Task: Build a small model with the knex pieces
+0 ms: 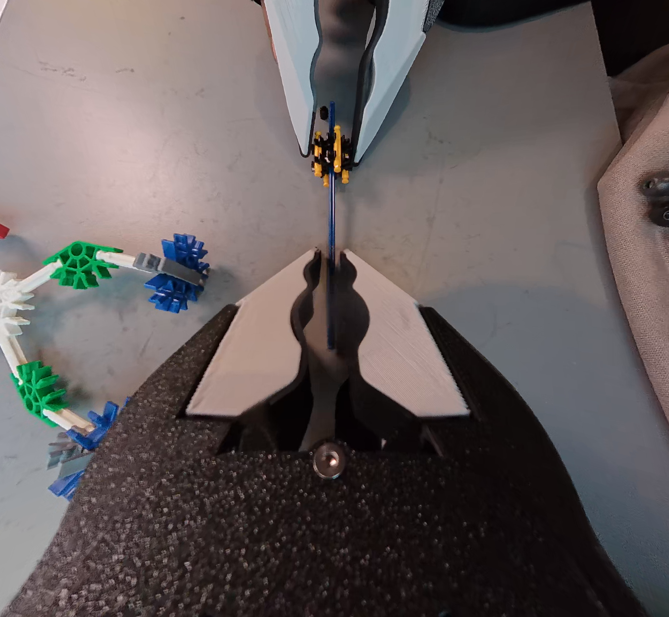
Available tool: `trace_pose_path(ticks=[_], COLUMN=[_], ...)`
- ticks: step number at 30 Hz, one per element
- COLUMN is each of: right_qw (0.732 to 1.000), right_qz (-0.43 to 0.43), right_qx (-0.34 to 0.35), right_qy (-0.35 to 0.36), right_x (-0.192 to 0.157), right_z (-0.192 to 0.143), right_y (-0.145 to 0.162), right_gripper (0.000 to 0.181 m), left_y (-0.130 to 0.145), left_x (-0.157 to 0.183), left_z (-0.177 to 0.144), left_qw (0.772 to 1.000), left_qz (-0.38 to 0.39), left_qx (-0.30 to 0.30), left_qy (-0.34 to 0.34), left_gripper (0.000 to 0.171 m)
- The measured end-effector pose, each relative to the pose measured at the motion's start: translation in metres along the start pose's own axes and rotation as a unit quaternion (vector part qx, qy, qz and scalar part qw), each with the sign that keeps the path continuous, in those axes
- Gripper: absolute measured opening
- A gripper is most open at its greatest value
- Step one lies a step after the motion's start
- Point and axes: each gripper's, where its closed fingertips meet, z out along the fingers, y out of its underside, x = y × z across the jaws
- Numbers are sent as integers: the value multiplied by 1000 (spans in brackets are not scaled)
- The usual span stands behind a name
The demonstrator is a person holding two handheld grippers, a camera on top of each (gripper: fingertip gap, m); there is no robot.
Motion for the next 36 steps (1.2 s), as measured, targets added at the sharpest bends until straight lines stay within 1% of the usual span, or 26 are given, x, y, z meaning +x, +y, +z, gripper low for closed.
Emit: trace_pose_path(ticks=[6, 10, 15, 18, 23, 30, 35, 36], right_qw=[1000, 1000, 1000, 1000, 1000, 999, 999, 999], right_qz=[-1, -2, -7, -11, -16, -26, -29, -28], right_qx=[-1, -3, -4, -7, -9, -4, 1, 2], right_qy=[2, 4, 7, 11, 15, 18, 18, 18], right_x=[0, 0, 0, 0, 1, -1, -2, -2], right_z=[0, -1, 0, 1, 3, 9, 10, 8], right_y=[1, 1, 0, -1, -3, -10, -12, -12], right_gripper=[23, 23, 23, 23, 23, 23, 23, 27], left_y=[-1, -10, -24, -34, -35, -38, -34, -34], left_x=[0, 0, -4, 0, 1, 6, 4, 4], left_z=[-2, -5, -6, -3, 8, 18, 20, 21], left_qw=[1000, 1000, 998, 997, 997, 998, 998, 998], left_qz=[5, 2, -13, -19, -3, 10, 17, 14], left_qx=[4, 30, 59, 73, 55, 37, 27, 28], left_qy=[1, 2, -18, -25, -49, -50, -60, -59], left_gripper=[16, 18, 29, 29, 29, 30, 21, 21])
